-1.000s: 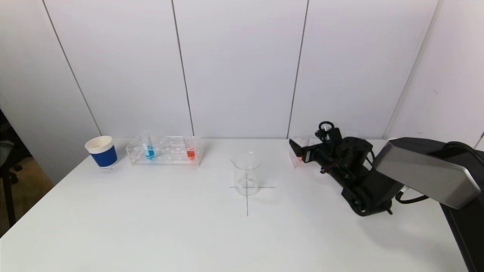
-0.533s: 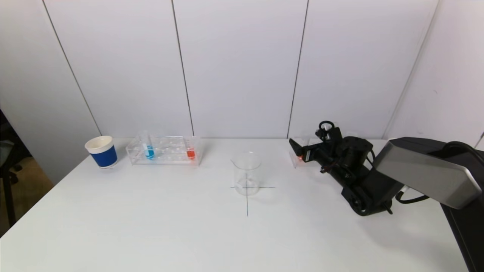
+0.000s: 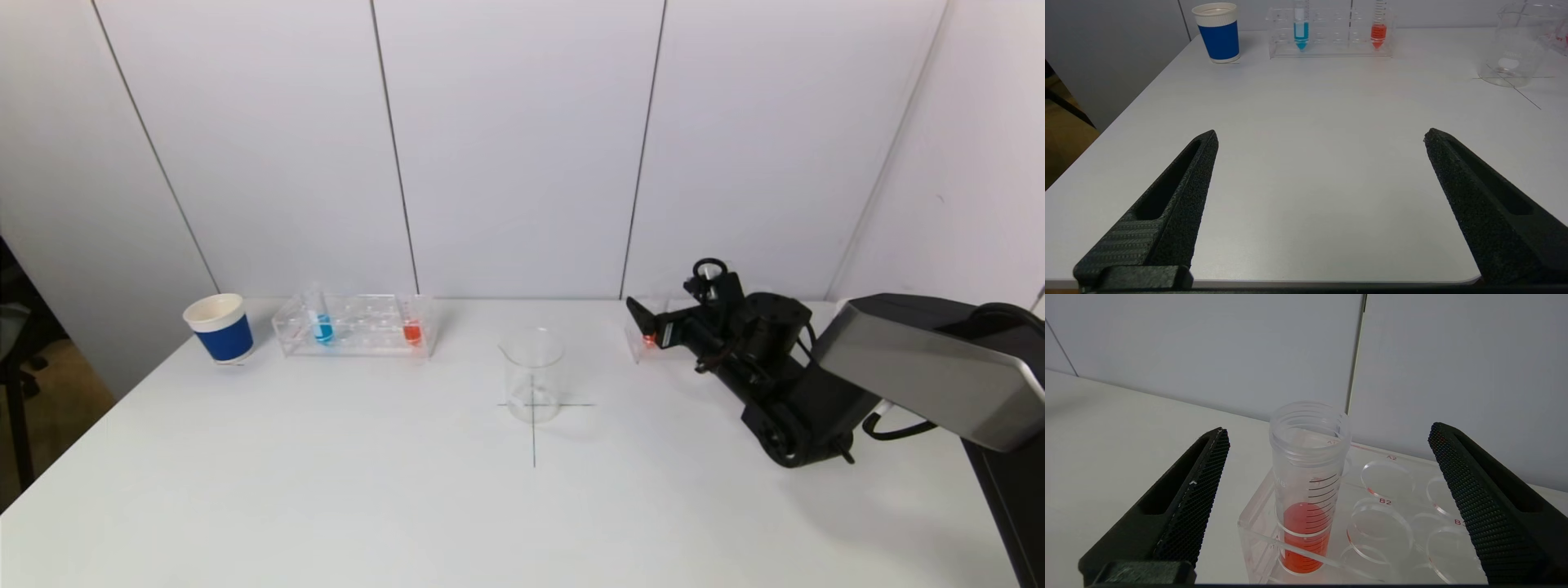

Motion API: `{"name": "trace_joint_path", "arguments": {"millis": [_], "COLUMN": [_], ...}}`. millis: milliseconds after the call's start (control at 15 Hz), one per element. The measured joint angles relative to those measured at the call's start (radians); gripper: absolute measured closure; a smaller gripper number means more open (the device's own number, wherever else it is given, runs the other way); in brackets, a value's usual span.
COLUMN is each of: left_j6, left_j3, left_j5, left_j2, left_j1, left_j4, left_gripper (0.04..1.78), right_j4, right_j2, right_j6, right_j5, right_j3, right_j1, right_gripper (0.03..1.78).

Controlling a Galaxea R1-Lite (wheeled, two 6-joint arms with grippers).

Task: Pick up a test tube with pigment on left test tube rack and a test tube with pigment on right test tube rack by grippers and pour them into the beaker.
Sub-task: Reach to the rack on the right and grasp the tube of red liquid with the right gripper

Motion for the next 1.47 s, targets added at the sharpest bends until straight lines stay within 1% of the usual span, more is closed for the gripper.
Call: {"name": "trace_joint_path", "arguments": {"millis": [400,867,1000,1467], "left_j6": [0.000,0.000,0.000,0.000], "left_j3": [0.000,0.000,0.000,0.000], "left_j5": [0.000,0.000,0.000,0.000], "left_j2": [0.000,0.000,0.000,0.000], "left_j1": [0.000,0.000,0.000,0.000], "left_j4": [0.000,0.000,0.000,0.000], "left_gripper": [0.06,0.06,0.06,0.06], "right_j4": [-0.002,-0.001,-0.001,-0.001], "right_j2": [-0.005,0.003,0.007,0.013], "right_j6": [-0.004,-0.004,-0.004,-0.005], "right_j5": [-0.002,-0.002,-0.011,-0.013], "right_j3": [0.004,-0.002,-0.006,-0.008], "right_j1": [0.001,0.027,0.034,0.032], "right_gripper": [0.04,0.04,0.04,0.04]}}
